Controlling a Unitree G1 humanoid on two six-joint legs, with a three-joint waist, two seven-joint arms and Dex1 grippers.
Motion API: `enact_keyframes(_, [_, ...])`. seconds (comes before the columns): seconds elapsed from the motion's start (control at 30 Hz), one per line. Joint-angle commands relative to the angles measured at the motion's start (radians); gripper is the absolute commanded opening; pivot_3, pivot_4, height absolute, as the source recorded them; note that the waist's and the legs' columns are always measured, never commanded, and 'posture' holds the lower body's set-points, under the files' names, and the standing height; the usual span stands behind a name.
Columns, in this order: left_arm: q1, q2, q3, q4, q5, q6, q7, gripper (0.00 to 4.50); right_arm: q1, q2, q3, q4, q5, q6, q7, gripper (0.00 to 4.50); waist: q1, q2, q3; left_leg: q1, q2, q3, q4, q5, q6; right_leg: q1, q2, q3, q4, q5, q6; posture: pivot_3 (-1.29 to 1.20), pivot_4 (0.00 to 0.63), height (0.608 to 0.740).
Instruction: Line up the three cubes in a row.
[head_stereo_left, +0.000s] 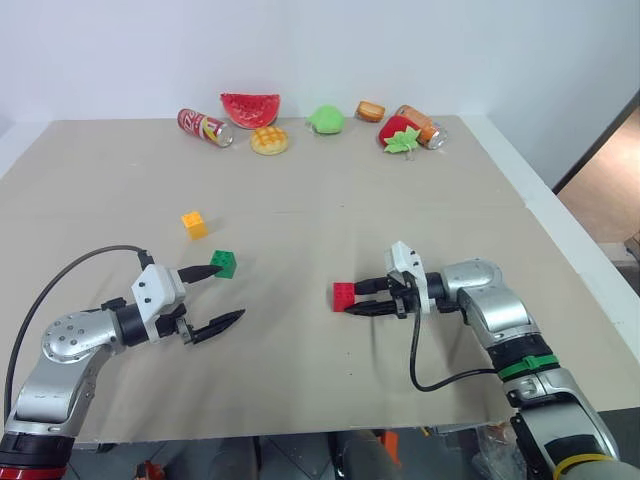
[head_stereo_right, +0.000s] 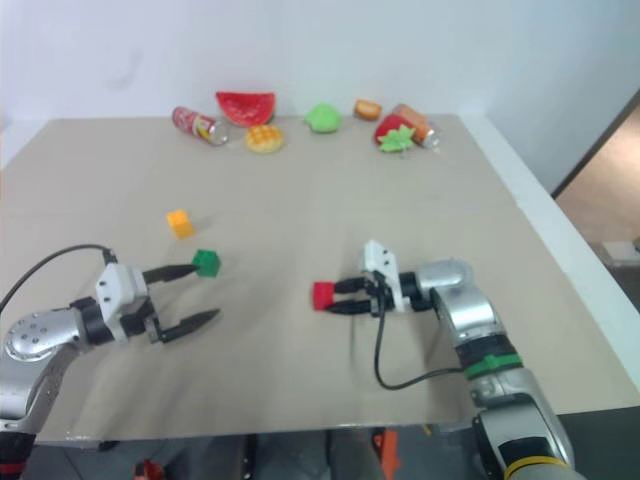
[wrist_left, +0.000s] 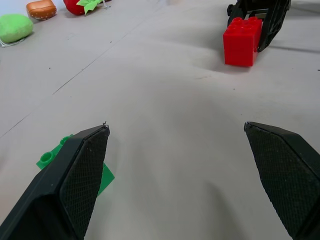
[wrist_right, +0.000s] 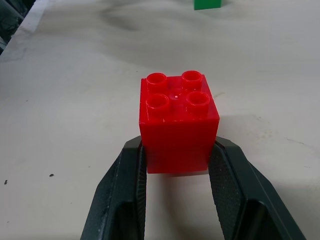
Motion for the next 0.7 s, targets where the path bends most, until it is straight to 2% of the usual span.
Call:
enact_keyframes(0.03, [-0.004,0.000,0.023,-0.030,-0.025,0.002,0.004,4.50,-0.038,0.005,-0.005,0.044,-0.009,-0.037,0.004,1.20,0.000,0.000,0.000,0.000,0.000,0.000,0.000,0.000,0.000,0.000,0.000,0.000,0.000,0.000,0.000,0.00,0.150,0.740])
enact_keyframes(0.5, [0.001,0.002,0.032,-0.049,-0.038,0.020,0.016,4.50,-0.058,0.029,0.029,0.122,-0.056,-0.139,0.017,1.20,-0.001,0.000,0.000,0.000,0.000,0.000,0.000,0.000,0.000,0.000,0.000,0.000,0.000,0.000,0.000,0.00,0.150,0.740])
enact_keyframes(0.53, [0.000,0.002,0.031,-0.050,-0.038,0.021,0.017,4.50,-0.059,0.026,0.035,0.131,-0.069,-0.155,0.015,2.22,-0.001,0.000,0.000,0.001,0.000,0.000,0.000,0.000,0.000,0.001,0.000,0.000,0.000,0.000,0.000,0.00,0.150,0.740])
enact_keyframes(0.7, [-0.001,-0.004,0.030,-0.054,-0.040,0.025,0.025,4.50,-0.066,0.005,0.037,0.140,-0.086,-0.174,0.020,3.85,-0.003,0.000,0.000,0.003,0.000,0.000,0.000,0.000,0.000,0.003,0.000,0.000,0.000,0.001,0.000,0.00,0.150,0.740])
